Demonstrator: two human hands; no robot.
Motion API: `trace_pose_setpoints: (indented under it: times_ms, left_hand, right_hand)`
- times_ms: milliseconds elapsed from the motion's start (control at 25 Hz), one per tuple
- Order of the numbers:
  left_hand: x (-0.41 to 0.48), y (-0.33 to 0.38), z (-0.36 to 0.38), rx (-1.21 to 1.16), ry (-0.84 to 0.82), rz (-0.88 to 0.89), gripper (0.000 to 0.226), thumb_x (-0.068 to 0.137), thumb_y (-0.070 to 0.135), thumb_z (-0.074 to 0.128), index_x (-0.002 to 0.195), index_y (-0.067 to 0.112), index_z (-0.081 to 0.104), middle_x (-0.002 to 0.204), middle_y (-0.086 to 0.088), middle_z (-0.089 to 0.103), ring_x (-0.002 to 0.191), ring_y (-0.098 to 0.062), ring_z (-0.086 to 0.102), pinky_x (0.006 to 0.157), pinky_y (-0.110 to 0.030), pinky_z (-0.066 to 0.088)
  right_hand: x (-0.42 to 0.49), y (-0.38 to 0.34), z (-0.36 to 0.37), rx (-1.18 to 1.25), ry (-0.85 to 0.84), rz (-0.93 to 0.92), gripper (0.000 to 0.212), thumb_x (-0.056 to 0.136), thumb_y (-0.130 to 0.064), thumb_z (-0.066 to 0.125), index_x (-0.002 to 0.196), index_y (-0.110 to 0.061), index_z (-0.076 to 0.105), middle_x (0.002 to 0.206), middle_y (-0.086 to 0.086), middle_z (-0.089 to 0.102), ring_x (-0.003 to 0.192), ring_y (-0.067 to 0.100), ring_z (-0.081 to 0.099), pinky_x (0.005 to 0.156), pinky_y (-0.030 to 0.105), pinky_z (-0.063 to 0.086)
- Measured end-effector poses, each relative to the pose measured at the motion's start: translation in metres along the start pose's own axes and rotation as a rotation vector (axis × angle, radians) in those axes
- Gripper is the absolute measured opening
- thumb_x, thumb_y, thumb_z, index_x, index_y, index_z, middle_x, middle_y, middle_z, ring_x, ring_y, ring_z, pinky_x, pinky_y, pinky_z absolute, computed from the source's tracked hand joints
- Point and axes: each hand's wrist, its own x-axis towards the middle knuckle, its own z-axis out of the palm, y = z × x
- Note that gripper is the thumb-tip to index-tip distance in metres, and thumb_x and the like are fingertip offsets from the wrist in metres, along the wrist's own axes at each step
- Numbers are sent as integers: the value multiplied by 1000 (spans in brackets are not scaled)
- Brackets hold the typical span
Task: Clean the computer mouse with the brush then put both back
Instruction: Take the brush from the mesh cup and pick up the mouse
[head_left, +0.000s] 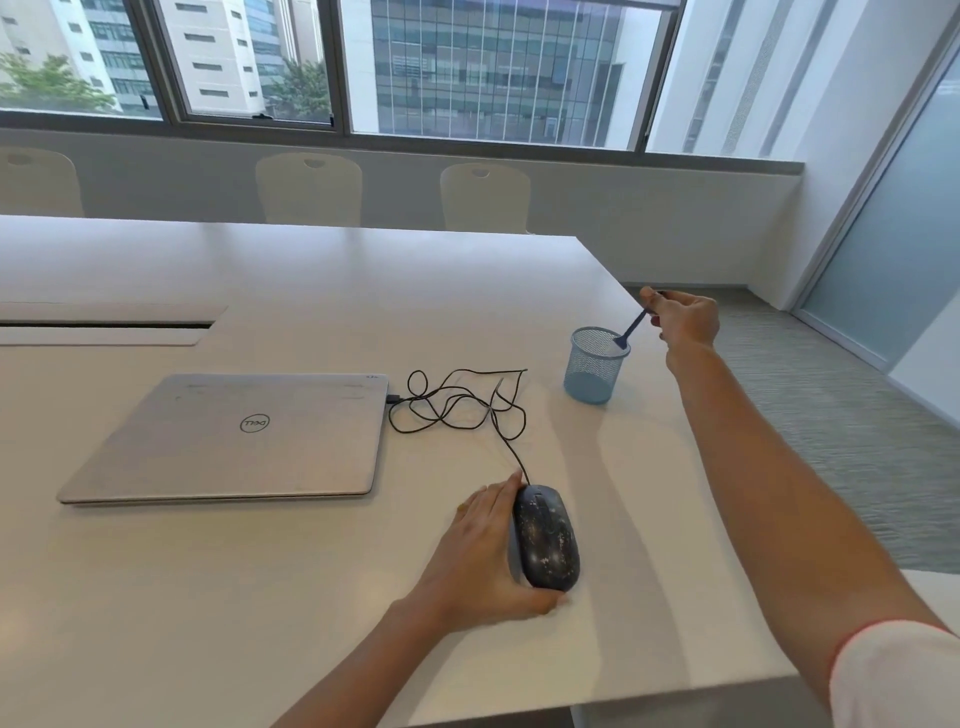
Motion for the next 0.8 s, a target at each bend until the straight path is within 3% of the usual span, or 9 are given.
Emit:
trace_pose_setpoints:
  times_ms: [200, 680, 800]
  left_hand:
    - [-3, 3, -4, 9, -6, 40, 127, 62, 72, 75, 156, 17, 10, 154, 9, 29, 140, -9, 27, 119, -31, 22]
    - [-21, 12, -8, -29, -27, 99, 128, 60, 66, 79, 155, 12, 13, 152, 0, 34, 138, -16, 33, 118, -35, 25]
    - [-26, 17, -5, -26, -29, 92, 130, 59, 65, 80, 155, 11, 12, 150, 0, 36, 137, -17, 34, 117, -35, 26]
  right_hand:
    - [-37, -10, -32, 118, -14, -8, 12, 82, -25, 78, 84, -15, 74, 70, -2, 67, 55, 7, 58, 51, 20, 45]
    - [-121, 11, -84, 243, -50, 65, 23, 87, -20, 73, 103, -4, 73, 82, 7, 72, 59, 10, 70, 63, 25, 61]
    - [-140, 16, -91, 262, -92, 65, 16, 89, -20, 70, 100, -7, 73, 83, 8, 73, 61, 13, 73, 66, 28, 62]
